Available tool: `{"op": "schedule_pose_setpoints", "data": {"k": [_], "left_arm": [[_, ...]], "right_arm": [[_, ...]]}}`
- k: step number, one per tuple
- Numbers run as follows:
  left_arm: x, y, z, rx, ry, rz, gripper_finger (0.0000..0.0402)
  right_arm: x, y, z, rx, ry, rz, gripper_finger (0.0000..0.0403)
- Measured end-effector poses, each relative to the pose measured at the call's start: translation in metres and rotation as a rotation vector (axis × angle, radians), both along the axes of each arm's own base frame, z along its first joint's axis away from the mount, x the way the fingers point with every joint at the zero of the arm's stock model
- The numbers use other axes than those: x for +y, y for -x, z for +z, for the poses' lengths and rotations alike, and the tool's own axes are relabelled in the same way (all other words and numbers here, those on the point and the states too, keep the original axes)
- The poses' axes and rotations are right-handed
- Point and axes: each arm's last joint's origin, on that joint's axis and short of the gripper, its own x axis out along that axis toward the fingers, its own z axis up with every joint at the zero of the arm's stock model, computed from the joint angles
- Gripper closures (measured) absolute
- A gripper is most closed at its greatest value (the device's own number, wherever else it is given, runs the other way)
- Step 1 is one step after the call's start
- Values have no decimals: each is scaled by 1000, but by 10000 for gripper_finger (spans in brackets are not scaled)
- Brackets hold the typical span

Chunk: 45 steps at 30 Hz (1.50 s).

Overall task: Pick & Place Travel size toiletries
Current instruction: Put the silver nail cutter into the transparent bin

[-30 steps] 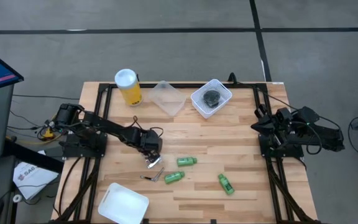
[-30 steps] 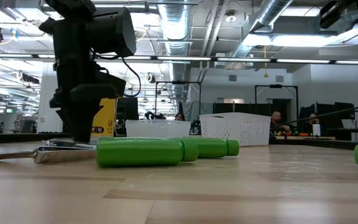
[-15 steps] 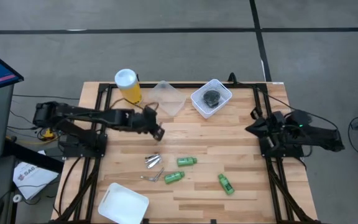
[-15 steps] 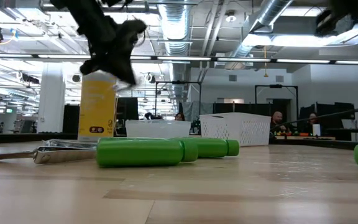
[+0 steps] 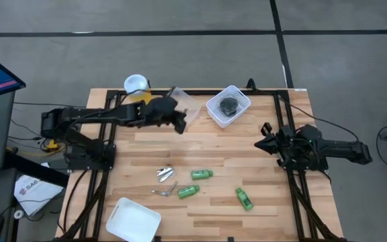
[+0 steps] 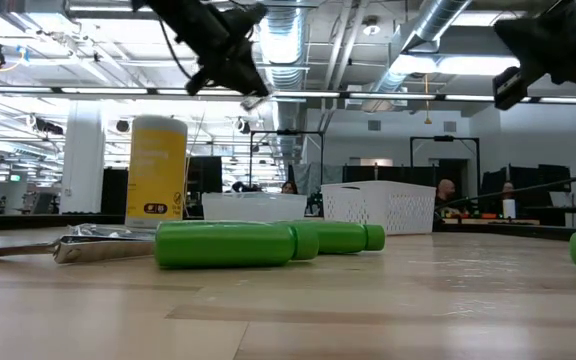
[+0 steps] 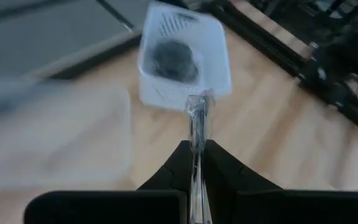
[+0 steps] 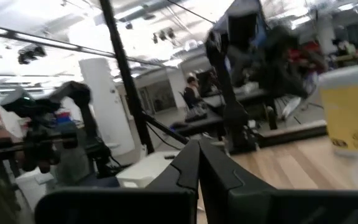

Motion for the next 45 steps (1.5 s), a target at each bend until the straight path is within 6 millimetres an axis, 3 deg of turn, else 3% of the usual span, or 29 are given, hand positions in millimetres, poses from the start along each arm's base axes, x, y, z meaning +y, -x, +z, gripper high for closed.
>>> {"op": "schedule_pose_setpoints", "data": {"k": [6, 10, 15, 26, 33, 45], "left_arm": [[45, -17, -20, 111, -72, 55, 390], [73, -19, -46, 182, -20, 103, 390], [90, -23, -70, 223, 19, 135, 390], [96, -33, -103, 284, 53, 140, 388], [97, -35, -107, 295, 44, 129, 377], [97, -36, -106, 272, 65, 98, 267]], "right_arm": [[-4, -1, -5, 57, -15, -73, 403], [-6, -2, -7, 73, -18, -91, 403], [-6, -2, -7, 78, -18, -96, 403], [-6, -2, -7, 77, -18, -95, 403], [-6, -2, -7, 76, -18, -95, 403], [-6, -2, -7, 76, -18, -95, 403]]}}
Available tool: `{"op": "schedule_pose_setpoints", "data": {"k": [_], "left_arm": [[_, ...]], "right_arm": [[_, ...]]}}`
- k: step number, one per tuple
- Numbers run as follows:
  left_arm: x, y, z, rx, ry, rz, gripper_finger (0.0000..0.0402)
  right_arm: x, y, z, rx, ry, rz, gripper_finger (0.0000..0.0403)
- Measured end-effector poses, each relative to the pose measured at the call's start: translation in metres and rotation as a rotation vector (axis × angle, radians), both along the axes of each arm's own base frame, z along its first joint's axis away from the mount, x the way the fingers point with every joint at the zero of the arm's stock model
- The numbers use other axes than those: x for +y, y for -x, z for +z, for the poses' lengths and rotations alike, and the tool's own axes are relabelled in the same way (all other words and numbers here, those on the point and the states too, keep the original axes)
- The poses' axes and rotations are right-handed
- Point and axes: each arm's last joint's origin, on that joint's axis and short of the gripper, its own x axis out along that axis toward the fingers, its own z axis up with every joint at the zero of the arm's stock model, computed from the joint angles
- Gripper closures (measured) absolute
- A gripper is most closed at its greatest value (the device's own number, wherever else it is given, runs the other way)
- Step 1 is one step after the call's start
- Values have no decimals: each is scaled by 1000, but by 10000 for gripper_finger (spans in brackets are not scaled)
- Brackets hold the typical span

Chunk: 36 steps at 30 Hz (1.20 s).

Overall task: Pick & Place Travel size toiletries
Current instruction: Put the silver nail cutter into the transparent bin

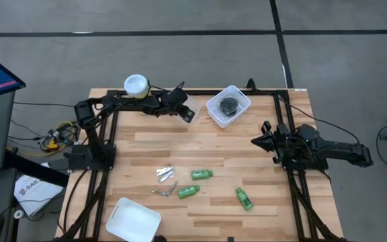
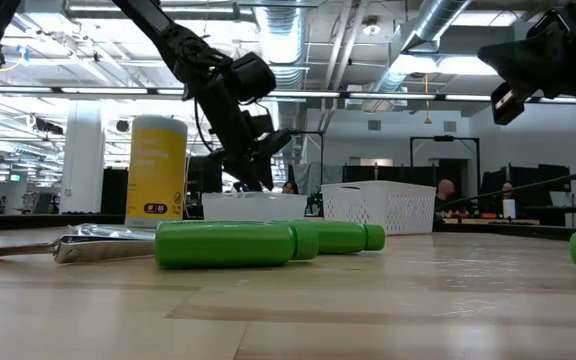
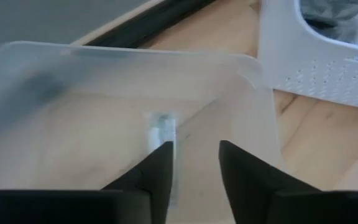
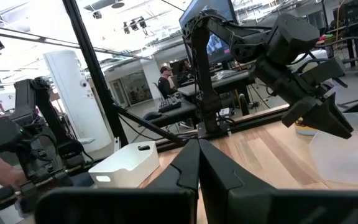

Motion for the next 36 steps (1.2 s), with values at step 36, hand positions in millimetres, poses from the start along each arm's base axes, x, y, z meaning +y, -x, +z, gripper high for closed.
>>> {"op": "schedule_pose_setpoints", "data": {"k": [36], "left_arm": [[-324, 68, 13, 158, 155, -848, 179]], "right_arm": [[-3, 0, -3, 34, -5, -26, 403]]}}
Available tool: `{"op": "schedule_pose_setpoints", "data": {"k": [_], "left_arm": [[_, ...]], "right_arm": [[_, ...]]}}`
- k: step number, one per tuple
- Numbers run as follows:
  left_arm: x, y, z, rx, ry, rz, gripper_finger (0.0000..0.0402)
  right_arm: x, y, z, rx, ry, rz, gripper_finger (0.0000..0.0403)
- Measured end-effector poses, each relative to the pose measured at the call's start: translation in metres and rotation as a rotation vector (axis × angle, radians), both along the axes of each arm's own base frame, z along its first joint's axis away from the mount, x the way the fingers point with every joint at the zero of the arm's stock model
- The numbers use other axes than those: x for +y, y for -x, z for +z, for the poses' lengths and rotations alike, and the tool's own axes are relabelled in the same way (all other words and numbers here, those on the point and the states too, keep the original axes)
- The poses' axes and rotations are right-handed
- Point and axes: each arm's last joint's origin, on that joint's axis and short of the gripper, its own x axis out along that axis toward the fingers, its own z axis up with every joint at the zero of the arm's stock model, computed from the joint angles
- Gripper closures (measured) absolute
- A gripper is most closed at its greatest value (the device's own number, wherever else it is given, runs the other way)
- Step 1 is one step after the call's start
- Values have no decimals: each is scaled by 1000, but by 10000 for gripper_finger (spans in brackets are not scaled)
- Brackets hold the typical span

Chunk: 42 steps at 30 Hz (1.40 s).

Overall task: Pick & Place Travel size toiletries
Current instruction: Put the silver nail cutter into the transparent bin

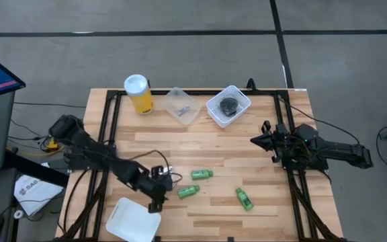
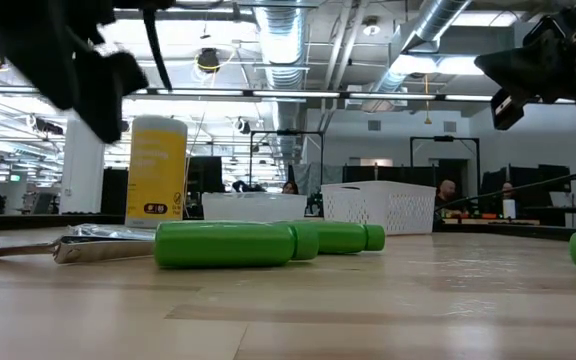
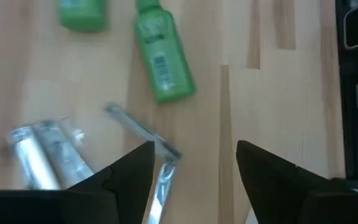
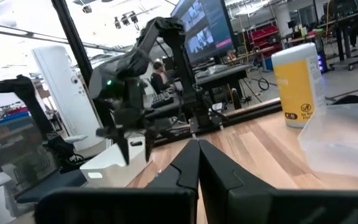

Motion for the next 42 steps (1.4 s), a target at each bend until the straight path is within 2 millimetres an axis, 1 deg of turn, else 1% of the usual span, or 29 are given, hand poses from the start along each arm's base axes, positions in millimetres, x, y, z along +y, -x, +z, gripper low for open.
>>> {"op": "schedule_pose_setpoints", "data": {"k": [2, 5, 7, 12, 15, 21, 26, 28, 30, 36, 39, 40, 42], "left_arm": [[-2, -4, -13, 37, -3, 30, 179], [0, -10, -30, 84, -29, 88, 179], [2, -14, -37, 103, -29, 126, 179], [3, -23, -42, 104, -18, 158, 179], [3, -24, -45, 111, -17, 165, 179], [1, -26, -62, 168, -29, 157, 179], [0, -26, -72, 207, -54, 157, 183], [1, -25, -72, 222, -65, 155, 198], [2, -25, -73, 233, -70, 157, 224], [8, -25, -71, 256, -57, 196, 331], [13, -27, -72, 275, -31, 210, 379], [15, -27, -72, 280, -20, 213, 387], [17, -29, -72, 282, -12, 218, 389]], "right_arm": [[0, 0, 0, 3, 0, 1, 403], [0, 0, -1, 7, -1, 1, 403], [0, 0, -1, 7, -1, 0, 403], [0, 0, -1, 13, -2, 0, 403], [0, 0, -1, 13, -2, 0, 403], [0, 0, -2, 20, -3, 1, 403], [0, 0, -3, 30, -5, 1, 403], [0, 0, -3, 35, -5, 1, 403], [0, 0, -3, 33, -5, 1, 403], [0, 0, -3, 33, -5, 1, 403], [0, 0, -3, 33, -5, 1, 403], [0, 0, -3, 33, -5, 1, 403], [0, 0, -3, 33, -5, 1, 403]]}}
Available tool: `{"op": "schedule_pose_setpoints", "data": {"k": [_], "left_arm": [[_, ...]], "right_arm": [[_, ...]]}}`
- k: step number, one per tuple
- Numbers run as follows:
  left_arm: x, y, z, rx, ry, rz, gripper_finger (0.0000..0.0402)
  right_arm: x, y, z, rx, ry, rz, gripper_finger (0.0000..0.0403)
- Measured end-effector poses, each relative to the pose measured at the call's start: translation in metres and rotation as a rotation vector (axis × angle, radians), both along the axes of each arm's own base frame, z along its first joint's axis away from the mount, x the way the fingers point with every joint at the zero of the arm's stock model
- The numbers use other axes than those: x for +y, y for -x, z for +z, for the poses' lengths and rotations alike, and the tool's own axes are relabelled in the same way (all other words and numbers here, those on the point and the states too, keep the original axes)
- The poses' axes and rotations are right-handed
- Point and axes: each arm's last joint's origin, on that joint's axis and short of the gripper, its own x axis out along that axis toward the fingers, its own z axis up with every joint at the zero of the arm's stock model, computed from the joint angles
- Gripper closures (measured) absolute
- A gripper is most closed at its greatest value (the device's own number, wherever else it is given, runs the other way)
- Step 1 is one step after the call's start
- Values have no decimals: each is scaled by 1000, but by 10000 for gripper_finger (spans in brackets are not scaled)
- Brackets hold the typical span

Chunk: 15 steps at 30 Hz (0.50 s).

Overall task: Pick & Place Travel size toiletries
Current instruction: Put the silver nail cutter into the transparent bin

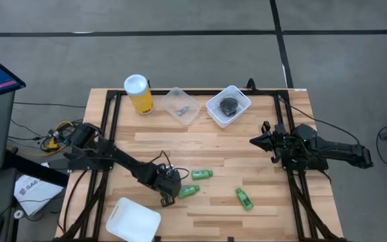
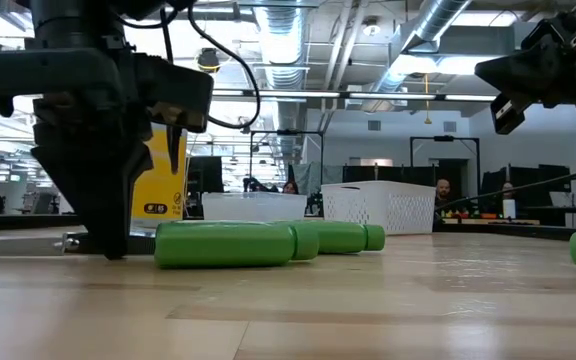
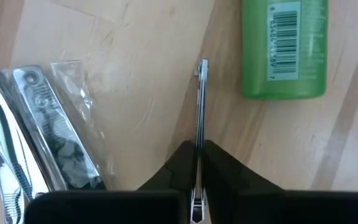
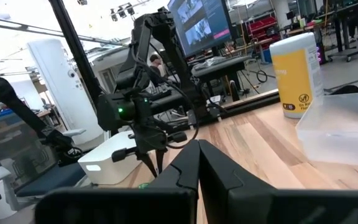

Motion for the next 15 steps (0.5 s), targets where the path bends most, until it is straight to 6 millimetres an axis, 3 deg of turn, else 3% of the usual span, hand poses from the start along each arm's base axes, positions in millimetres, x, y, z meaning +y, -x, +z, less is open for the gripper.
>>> {"op": "schedule_pose_setpoints", "data": {"k": [7, 15], "left_arm": [[4, 1, 17, -39, 36, 17, 394], [27, 12, 91, -273, 144, 202, 394]], "right_arm": [[0, 0, 0, 1, 0, 0, 403], [0, 0, -1, 6, -1, -1, 403]]}}
